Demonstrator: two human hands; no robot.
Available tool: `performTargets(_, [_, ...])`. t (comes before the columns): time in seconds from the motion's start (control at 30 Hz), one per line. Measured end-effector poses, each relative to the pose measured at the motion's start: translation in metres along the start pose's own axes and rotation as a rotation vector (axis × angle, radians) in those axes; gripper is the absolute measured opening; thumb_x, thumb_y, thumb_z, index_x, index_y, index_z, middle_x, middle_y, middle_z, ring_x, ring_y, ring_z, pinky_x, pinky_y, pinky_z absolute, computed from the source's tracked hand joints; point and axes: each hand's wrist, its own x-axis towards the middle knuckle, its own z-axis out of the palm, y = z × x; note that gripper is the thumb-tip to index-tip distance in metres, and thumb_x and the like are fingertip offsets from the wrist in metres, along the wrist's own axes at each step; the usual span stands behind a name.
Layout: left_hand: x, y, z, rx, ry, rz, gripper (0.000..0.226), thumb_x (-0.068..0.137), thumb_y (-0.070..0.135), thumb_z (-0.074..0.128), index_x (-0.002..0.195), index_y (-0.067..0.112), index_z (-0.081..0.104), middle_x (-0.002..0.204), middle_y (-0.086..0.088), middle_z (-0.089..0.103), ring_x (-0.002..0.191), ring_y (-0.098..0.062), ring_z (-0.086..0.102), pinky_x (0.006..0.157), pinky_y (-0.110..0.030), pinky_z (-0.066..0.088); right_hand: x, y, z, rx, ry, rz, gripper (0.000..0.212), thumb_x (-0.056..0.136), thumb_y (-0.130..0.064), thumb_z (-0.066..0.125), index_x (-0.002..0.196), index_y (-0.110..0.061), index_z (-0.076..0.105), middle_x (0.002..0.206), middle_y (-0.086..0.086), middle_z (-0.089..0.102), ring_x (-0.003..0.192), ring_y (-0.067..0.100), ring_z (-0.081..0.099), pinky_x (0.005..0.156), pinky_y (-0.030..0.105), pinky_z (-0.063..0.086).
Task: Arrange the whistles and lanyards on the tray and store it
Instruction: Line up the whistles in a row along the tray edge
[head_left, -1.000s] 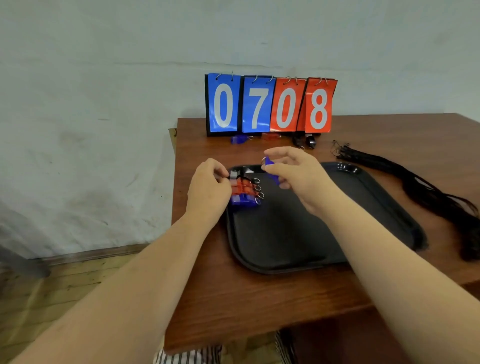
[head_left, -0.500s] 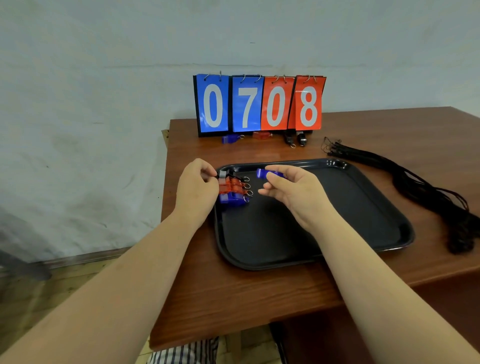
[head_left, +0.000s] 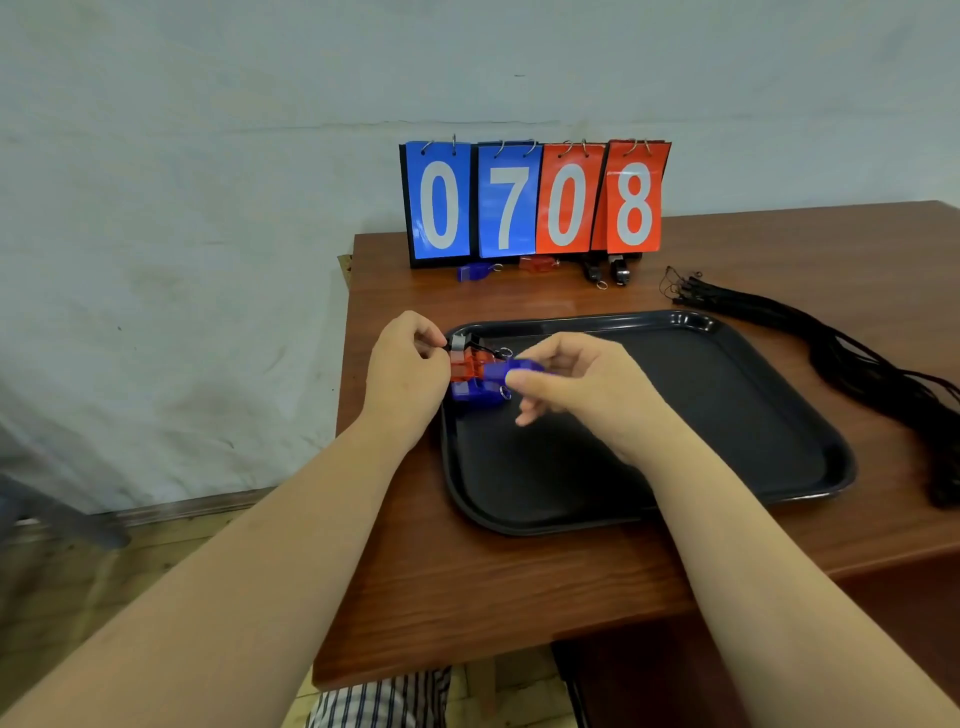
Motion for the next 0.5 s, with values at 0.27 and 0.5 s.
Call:
performTargets(0.27, [0.001, -0.001, 0.003, 0.034, 0.018, 0.004, 0.016, 0.093, 0.005, 0.056, 0.097, 0.02, 0.058, 0.104, 0.003, 0.06, 0.083, -0.004, 0.055, 0.063, -0.017, 0.044, 0.001, 0.011, 0.003, -0.511, -0.108, -0.111, 0.025, 0.071, -0.039, 0.085, 0.093, -0.031, 0.076, 0.093, -0.012, 0.066, 0.083, 0.002, 0.059, 0.066, 0.012, 0.044])
performTargets(0.5, [0.001, -0.001, 0.001, 0.017, 0.016, 0.019, 0.017, 0.091, 0.004, 0.055, 0.095, 0.02, 0.058, 0.104, 0.002, 0.061, 0.086, -0.007, 0.056, 0.064, -0.02, 0.045, 0.004, 0.014, 0.007, -0.545, -0.094, -0.105, 0.028, 0.07, -0.038, 0.086, 0.093, -0.031, 0.07, 0.091, -0.011, 0.067, 0.086, 0.002, 0.06, 0.066, 0.009, 0.044])
